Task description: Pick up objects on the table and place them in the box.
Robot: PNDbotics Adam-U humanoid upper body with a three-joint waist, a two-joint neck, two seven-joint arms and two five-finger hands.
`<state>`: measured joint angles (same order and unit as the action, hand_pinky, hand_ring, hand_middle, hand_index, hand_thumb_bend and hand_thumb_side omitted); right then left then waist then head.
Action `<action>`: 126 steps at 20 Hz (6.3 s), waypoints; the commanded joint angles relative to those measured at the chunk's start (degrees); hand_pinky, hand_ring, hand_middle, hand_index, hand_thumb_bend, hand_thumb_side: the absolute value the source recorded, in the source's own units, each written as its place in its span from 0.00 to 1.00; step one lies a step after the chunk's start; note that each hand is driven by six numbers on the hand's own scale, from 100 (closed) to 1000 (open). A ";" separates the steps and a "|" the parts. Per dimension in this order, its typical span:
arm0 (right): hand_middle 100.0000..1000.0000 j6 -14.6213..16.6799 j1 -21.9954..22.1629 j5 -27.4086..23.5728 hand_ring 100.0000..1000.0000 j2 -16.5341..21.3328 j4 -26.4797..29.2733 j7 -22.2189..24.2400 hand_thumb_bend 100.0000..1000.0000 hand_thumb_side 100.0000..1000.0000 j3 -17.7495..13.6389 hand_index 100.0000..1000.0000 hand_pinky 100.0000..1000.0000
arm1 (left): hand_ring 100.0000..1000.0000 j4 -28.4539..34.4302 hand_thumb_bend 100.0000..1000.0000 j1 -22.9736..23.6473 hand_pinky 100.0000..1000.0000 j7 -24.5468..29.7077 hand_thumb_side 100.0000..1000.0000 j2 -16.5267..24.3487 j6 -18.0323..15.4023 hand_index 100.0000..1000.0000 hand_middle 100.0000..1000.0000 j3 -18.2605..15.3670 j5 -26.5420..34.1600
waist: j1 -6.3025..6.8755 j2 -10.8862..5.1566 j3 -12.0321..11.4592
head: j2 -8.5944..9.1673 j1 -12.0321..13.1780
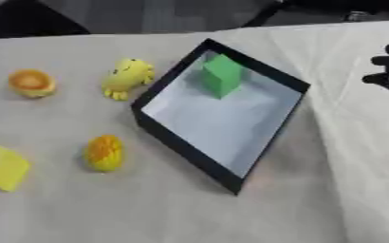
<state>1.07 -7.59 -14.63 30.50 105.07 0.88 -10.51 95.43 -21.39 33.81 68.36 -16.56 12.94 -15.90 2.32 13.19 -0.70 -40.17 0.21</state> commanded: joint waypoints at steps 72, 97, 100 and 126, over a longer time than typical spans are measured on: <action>0.72 0.34 -0.86 -0.06 0.64 1.83 0.41 0.26 0.00 0.53 -0.52 0.86 0.86 | 0.48 7.44 0.08 -31.49 0.56 9.45 0.00 -19.74 5.80 0.55 0.46 4.41 4.98 | 0.52 -1.17 1.61 | 0.75 -2.03; 0.73 -0.45 -7.52 -2.16 0.67 3.78 1.03 -3.88 0.00 0.52 -1.65 0.86 0.87 | 0.52 -17.35 0.11 -42.61 0.59 8.49 0.00 -51.17 -0.37 0.59 0.49 9.48 -20.15 | 0.97 -0.11 4.37 | 1.84 -0.97; 0.73 -0.58 -7.74 -2.21 0.66 3.56 1.07 -3.57 0.00 0.52 -1.51 0.86 0.87 | 0.52 -18.58 0.11 -42.73 0.59 8.41 0.00 -51.96 -1.49 0.59 0.49 10.16 -21.51 | 1.08 -0.02 4.66 | 1.93 -1.25; 0.73 -1.23 -8.43 -2.32 0.66 2.26 1.46 -2.77 0.00 0.52 -1.25 0.86 0.87 | 0.88 -22.89 0.64 -41.15 0.92 7.96 0.37 -55.36 -1.33 0.92 0.82 11.34 -25.37 | 1.71 1.33 7.09 | 2.93 -2.08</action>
<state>-0.19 -15.60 -16.75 31.78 105.29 -1.92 -11.54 71.71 -61.55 41.98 12.50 -17.85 24.90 -40.96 4.01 14.54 6.35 -38.12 -1.75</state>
